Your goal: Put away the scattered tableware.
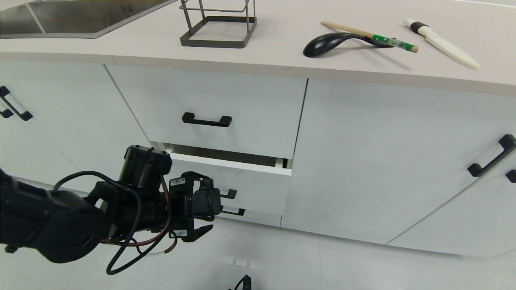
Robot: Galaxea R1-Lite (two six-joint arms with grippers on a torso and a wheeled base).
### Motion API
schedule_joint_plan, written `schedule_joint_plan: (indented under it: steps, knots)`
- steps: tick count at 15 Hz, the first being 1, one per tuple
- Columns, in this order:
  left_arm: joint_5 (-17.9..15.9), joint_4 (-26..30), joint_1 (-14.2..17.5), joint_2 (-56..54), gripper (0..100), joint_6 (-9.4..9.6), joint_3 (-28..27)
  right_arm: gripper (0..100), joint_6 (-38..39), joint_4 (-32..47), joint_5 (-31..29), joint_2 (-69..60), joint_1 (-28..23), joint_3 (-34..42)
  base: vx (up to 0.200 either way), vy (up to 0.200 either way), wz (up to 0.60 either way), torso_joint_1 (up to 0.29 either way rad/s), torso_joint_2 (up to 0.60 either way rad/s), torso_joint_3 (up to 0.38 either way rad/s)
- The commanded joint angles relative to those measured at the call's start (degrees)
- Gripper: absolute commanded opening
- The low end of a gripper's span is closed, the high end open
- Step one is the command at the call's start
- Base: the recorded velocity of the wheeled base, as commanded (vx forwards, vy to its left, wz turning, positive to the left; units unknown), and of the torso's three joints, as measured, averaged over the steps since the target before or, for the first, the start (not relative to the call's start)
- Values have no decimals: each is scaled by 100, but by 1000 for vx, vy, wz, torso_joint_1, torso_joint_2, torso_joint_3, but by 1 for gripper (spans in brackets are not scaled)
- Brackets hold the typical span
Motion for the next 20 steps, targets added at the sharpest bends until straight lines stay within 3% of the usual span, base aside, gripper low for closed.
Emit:
schedule_joint_plan:
  steps: [1,5,7,13,20]
  knots:
    - [-17,-1,-60,-445,100,4,21,0,1,1,2,9,0,0,0,0,0,0,0,0]
    - [-26,-18,-236,-638,100,-57,-5,0,1,1,10,9,0,0,0,0,0,0,0,0]
    - [-17,-36,-236,-507,100,-207,-110,0,1,-7,2,9,0,0,0,0,0,0,0,0]
    - [-17,-98,-236,522,100,-207,-1033,0,1,1,2,9,0,0,0,0,0,0,0,0]
    - [-17,-168,-201,785,100,-198,-1051,0,1,1,2,9,0,0,0,0,0,0,0,0]
